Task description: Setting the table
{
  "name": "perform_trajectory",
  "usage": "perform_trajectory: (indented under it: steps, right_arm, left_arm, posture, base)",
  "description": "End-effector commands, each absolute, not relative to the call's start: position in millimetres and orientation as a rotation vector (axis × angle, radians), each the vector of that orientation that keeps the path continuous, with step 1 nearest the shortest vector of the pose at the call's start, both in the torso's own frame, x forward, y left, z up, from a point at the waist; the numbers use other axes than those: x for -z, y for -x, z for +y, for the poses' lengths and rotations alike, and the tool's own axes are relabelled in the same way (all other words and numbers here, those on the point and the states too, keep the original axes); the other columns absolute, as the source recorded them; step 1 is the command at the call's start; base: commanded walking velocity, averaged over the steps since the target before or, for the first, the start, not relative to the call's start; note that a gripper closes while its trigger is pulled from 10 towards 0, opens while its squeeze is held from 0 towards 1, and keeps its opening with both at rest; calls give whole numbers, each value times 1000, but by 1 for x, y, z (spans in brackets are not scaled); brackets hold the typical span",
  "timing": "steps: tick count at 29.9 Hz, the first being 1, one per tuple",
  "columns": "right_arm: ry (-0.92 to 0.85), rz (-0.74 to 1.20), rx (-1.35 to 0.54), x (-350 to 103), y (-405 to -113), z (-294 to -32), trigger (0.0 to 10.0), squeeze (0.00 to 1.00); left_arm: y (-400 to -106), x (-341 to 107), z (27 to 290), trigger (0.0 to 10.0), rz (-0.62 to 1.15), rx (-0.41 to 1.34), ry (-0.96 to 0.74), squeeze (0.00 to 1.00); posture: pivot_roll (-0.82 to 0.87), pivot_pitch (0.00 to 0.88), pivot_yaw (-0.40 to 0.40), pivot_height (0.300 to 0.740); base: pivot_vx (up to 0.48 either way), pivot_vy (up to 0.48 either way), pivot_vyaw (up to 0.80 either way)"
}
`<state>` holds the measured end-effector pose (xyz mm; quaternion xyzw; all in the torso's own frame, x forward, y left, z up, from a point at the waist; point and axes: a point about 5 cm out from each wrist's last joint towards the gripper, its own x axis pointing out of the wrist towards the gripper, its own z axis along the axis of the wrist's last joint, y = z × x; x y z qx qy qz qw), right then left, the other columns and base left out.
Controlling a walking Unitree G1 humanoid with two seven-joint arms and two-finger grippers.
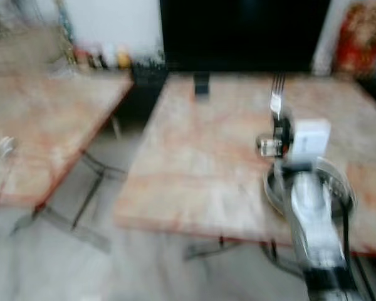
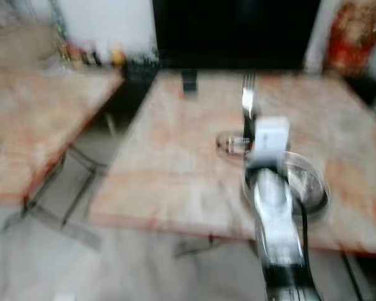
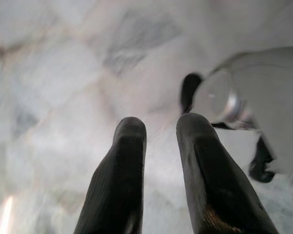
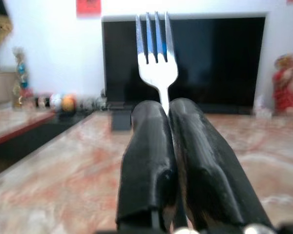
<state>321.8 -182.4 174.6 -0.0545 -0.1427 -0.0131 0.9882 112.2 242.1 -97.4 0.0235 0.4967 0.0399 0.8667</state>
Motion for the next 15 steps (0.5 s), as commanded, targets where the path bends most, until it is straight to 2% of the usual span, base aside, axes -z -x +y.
perform_trajectory:
  steps: [1, 8, 15]
  right_arm:
    - [101, -298, 7, -179, -325, -176, 10000, 0]
    - [101, -296, 10, -178, -325, -176, 10000, 0]
    - [103, -298, 13, -179, -326, -177, 10000, 0]
  left_arm:
    - [-128, 92, 244, 10000, 987, -75, -52, 0]
    - [-128, 91, 245, 10000, 981, -78, -42, 0]
    - [-144, 90, 231, 10000, 964, -49, -46, 0]
  posture:
    - [-74, 0, -8, 740]
    - [-76, 0, -7, 740]
    - [-77, 0, -9, 740]
  base:
    - [0, 0, 0]
    - [0, 0, 0]
    - [0, 0, 0]
